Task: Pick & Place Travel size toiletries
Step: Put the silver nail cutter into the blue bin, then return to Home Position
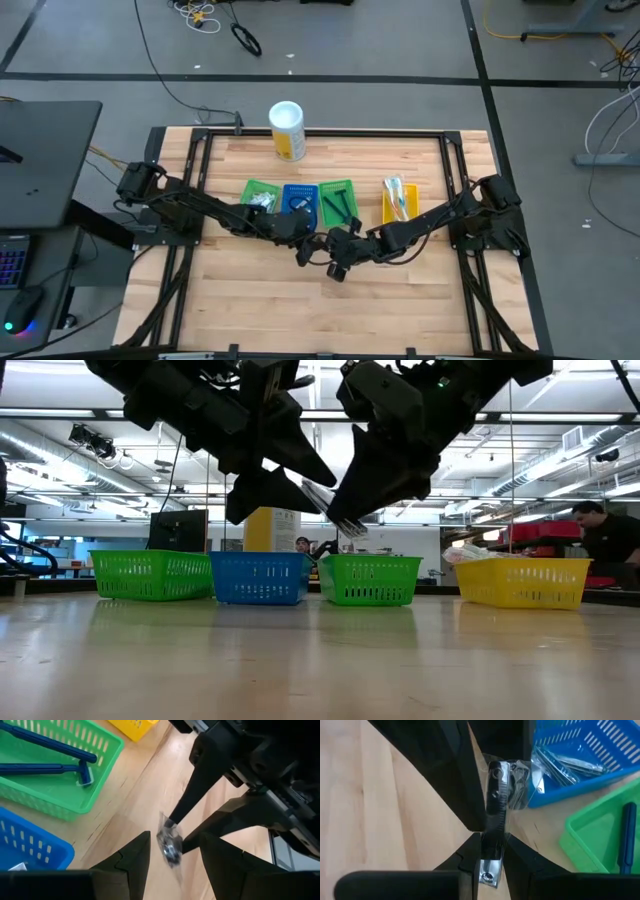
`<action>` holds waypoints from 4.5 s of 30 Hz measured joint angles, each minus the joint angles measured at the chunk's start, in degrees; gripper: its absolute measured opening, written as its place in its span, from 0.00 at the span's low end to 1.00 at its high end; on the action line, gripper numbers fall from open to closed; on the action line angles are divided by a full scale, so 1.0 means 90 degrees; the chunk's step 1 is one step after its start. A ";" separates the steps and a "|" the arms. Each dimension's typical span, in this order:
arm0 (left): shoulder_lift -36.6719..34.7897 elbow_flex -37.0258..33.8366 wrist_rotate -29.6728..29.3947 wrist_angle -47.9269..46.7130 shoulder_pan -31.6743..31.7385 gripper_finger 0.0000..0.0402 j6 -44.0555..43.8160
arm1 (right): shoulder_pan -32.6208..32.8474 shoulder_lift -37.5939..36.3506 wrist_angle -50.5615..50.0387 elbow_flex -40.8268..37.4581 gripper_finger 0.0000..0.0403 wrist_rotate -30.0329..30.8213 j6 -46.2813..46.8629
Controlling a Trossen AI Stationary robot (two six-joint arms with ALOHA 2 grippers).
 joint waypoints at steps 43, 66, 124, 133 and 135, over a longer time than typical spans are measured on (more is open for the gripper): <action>-0.0646 -0.0010 0.0004 -0.1000 0.0668 0.09 0.0802 | -0.0103 -0.0005 -0.1460 0.0002 0.51 -0.0261 0.0922; -0.1638 -0.0022 -0.1318 -0.3161 0.1314 0.09 0.0944 | 0.0169 -0.0005 -0.1668 0.0002 0.51 -0.0425 0.1359; 0.0096 -0.0018 -0.0951 -0.2044 0.1554 0.18 0.1390 | 0.0234 -0.0002 -0.1486 0.0002 0.51 -0.0467 0.1465; 0.0007 0.0009 -0.0845 -0.1991 0.1552 0.38 0.1750 | 0.0237 0.0000 -0.1402 0.0002 0.51 -0.0576 0.1465; -0.0088 0.0012 -0.0837 -0.2032 0.1554 0.41 0.1902 | 0.0234 0.0000 -0.1393 0.0002 0.51 -0.0573 0.1465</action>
